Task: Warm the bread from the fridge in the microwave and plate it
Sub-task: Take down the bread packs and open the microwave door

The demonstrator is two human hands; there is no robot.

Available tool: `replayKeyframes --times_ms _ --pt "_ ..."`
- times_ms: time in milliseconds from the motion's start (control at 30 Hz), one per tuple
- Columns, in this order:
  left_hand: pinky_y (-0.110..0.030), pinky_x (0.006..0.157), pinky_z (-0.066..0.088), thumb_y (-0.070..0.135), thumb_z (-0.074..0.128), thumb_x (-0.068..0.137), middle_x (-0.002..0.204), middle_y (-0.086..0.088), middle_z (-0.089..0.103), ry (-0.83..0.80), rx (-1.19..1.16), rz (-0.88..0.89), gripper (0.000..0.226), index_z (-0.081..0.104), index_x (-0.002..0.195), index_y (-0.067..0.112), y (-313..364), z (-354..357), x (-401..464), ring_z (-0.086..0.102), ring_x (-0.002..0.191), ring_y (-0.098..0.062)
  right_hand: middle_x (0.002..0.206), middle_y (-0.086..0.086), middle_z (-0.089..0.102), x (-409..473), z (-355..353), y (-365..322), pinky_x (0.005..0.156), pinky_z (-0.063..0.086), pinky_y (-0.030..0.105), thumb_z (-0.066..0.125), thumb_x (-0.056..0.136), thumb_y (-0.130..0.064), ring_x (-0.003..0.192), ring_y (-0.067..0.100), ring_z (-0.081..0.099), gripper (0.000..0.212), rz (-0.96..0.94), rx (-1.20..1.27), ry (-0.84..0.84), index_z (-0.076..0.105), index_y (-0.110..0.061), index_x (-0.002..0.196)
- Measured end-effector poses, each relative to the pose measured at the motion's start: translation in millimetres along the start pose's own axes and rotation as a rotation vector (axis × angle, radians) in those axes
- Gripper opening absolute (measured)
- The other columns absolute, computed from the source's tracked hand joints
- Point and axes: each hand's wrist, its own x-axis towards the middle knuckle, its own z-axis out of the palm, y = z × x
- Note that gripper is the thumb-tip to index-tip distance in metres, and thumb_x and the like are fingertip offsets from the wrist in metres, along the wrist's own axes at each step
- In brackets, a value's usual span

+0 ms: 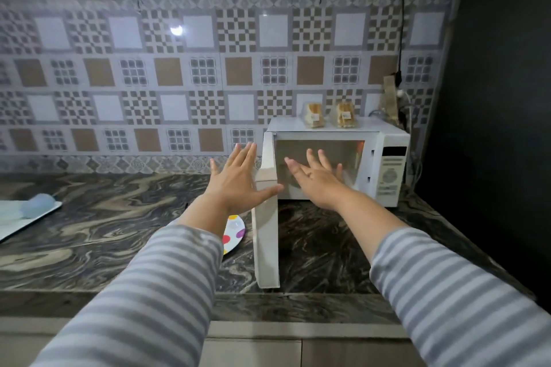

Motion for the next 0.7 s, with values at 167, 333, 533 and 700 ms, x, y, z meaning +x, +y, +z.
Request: replayKeyframes --times_ms 167,333,533,700 --pt "-0.056 0.116 -0.006 0.069 0.032 0.088 0.161 0.009 -0.003 0.038 0.008 0.085 0.086 0.003 0.153 0.021 24 -2 20 -0.012 0.146 -0.011 0.162 -0.001 -0.006 -1 -16 28 0.116 -0.013 0.054 0.007 0.096 -0.061 0.146 0.021 -0.02 0.053 0.089 -0.077 -0.006 0.022 -0.049 0.146" --pt "-0.054 0.116 -0.005 0.051 0.043 0.094 0.16 0.006 0.009 -0.017 0.034 0.185 0.066 0.023 0.15 0.021 59 13 49 -0.009 0.147 -0.013 0.162 0.002 -0.003 4 -24 74 0.116 -0.006 0.057 0.015 0.097 -0.061 0.147 0.024 -0.016 0.055 0.168 -0.107 -0.037 0.026 -0.043 0.148" --pt "-0.055 0.116 -0.002 0.04 0.051 0.091 0.159 0.005 0.015 -0.04 -0.038 0.163 0.061 0.03 0.146 0.025 86 53 106 -0.005 0.148 -0.014 0.162 0.002 0.001 46 -34 129 0.115 -0.004 0.056 0.02 0.098 -0.058 0.148 0.024 -0.013 0.052 0.204 -0.103 -0.021 0.029 -0.041 0.146" --pt "-0.053 0.118 0.005 0.04 0.051 0.092 0.158 0.003 0.019 -0.004 -0.134 0.037 0.061 0.029 0.146 0.022 102 91 176 0.001 0.148 -0.016 0.161 0.003 0.01 106 -46 180 0.118 0.003 0.051 0.026 0.099 -0.054 0.148 0.029 -0.003 0.052 0.165 -0.072 0.064 0.03 -0.035 0.148"
